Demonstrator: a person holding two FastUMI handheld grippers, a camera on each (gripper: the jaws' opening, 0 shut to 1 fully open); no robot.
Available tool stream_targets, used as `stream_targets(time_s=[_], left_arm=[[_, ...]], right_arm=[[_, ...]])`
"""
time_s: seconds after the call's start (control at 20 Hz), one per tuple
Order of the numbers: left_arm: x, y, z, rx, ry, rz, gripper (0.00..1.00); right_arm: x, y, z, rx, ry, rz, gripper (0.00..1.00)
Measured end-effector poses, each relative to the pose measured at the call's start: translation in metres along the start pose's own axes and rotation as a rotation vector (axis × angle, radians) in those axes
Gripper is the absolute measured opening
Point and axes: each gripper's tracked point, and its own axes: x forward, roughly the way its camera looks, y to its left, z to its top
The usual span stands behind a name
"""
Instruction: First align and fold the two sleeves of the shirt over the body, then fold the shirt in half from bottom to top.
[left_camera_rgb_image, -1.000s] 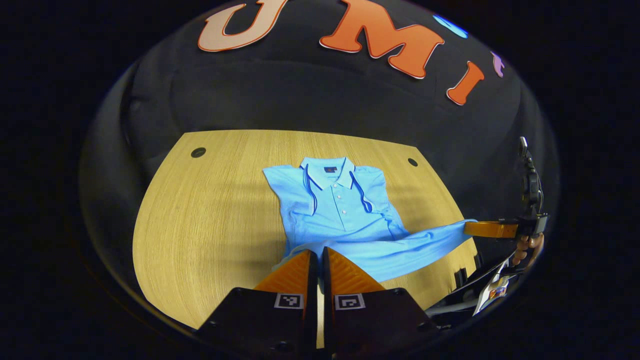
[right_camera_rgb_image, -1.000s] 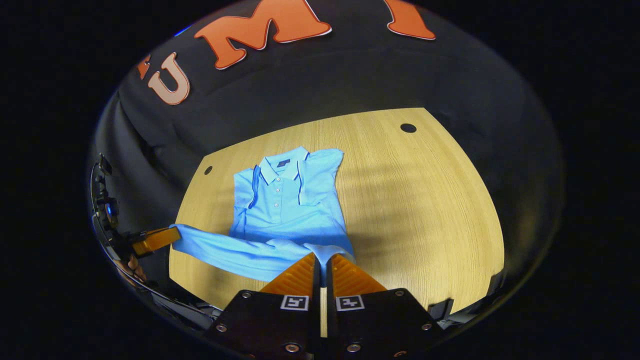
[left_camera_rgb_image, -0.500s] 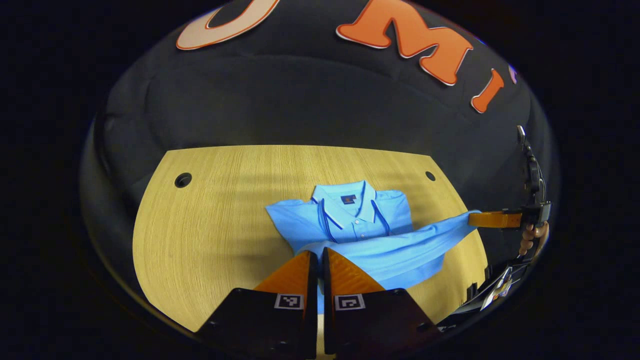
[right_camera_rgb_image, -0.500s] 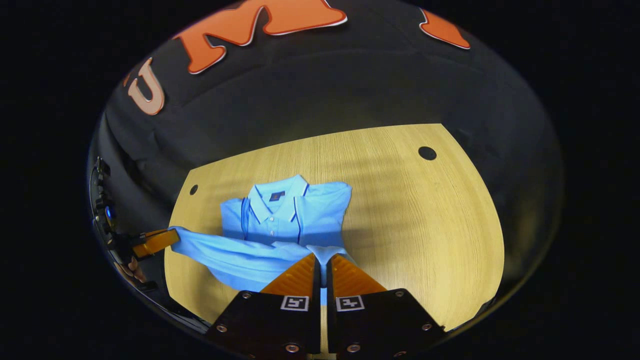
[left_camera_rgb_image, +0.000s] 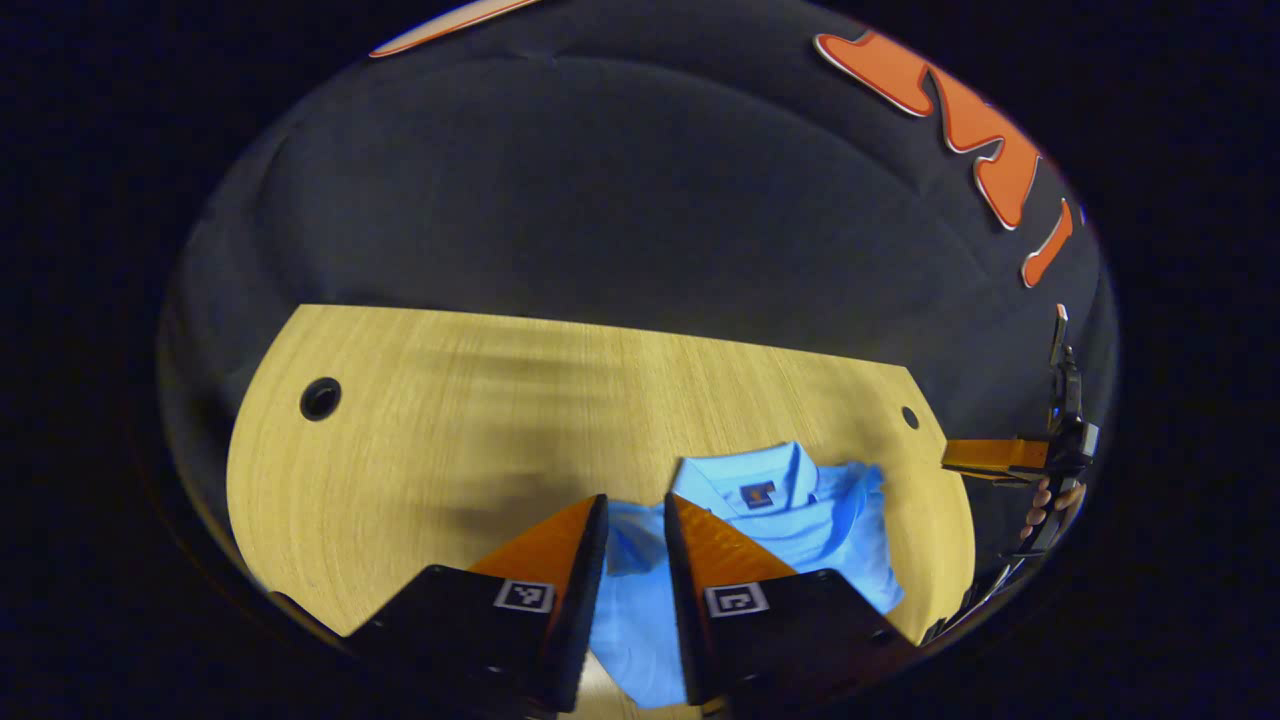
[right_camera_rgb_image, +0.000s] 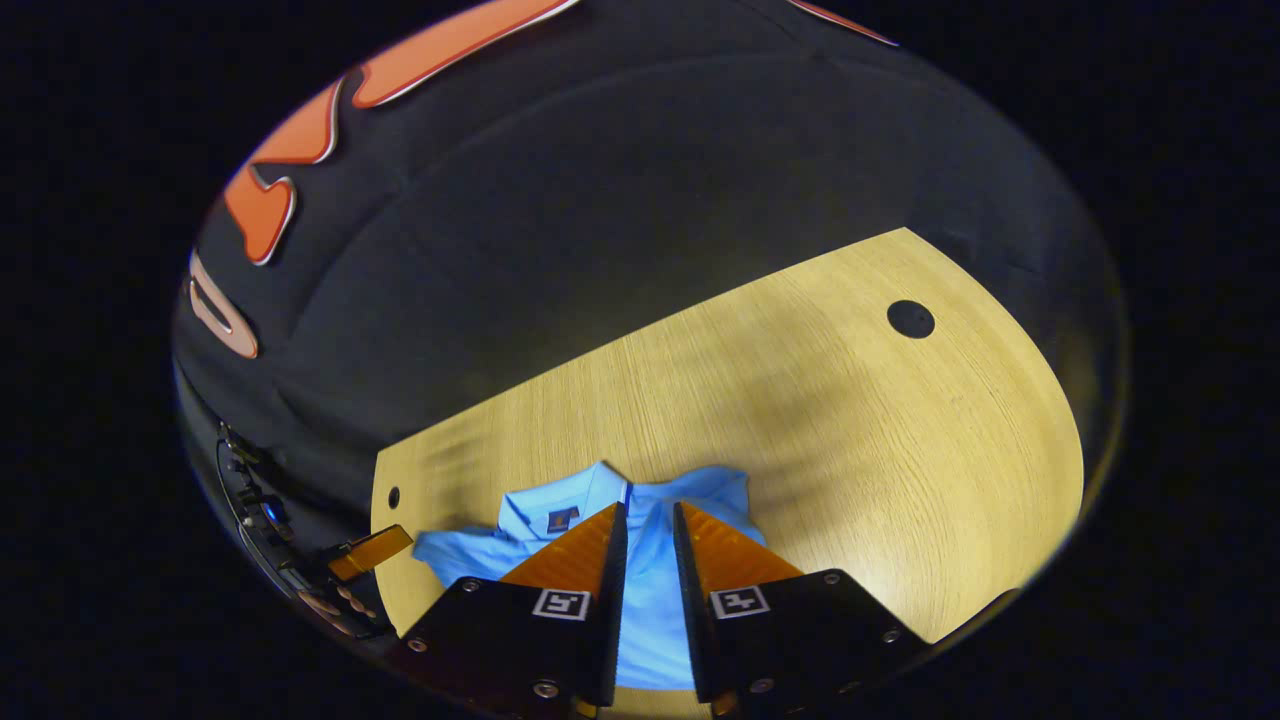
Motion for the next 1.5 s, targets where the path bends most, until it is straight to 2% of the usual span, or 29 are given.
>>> stream_targets(time_s=[0.2,0.25,0.3,0.35,0.45,0.55,0.65,0.8,1.0,1.2,1.5], left_arm=[[-0.021,-0.002,0.014,0.053,-0.046,0.050,0.86],[-0.027,-0.005,0.018,0.058,-0.063,0.056,0.99],[-0.037,-0.007,0.020,0.063,-0.077,0.065,1.00],[-0.047,-0.011,0.022,0.071,-0.092,0.070,0.96],[-0.069,-0.022,0.027,0.090,-0.131,0.077,1.00],[-0.095,-0.034,0.032,0.112,-0.181,0.084,0.99],[-0.125,-0.047,0.036,0.139,-0.231,0.096,1.00],[-0.168,-0.063,0.039,0.181,-0.312,0.113,0.99],[-0.223,-0.089,0.032,0.224,-0.397,0.113,0.99],[-0.276,-0.115,0.023,0.273,-0.532,0.095,0.99],[-0.349,-0.136,-0.011,0.284,-0.672,0.115,0.99]], right_arm=[[-0.013,-0.016,0.015,-0.057,-0.062,-0.041,0.50],[-0.023,-0.017,0.018,-0.076,-0.082,-0.039,0.59],[-0.036,-0.017,0.021,-0.098,-0.102,-0.035,0.63],[-0.045,-0.016,0.023,-0.121,-0.120,-0.028,0.71],[-0.066,-0.012,0.026,-0.162,-0.150,-0.019,0.82],[-0.089,-0.013,0.030,-0.202,-0.191,-0.021,0.90],[-0.115,-0.012,0.037,-0.232,-0.242,-0.020,0.95],[-0.151,-0.005,0.036,-0.284,-0.307,0.029,0.96],[-0.197,-0.015,0.029,-0.377,-0.380,0.013,0.98],[-0.249,-0.008,0.017,-0.435,-0.487,0.047,0.97],[-0.322,-0.005,-0.001,-0.492,-0.661,0.059,0.98]])
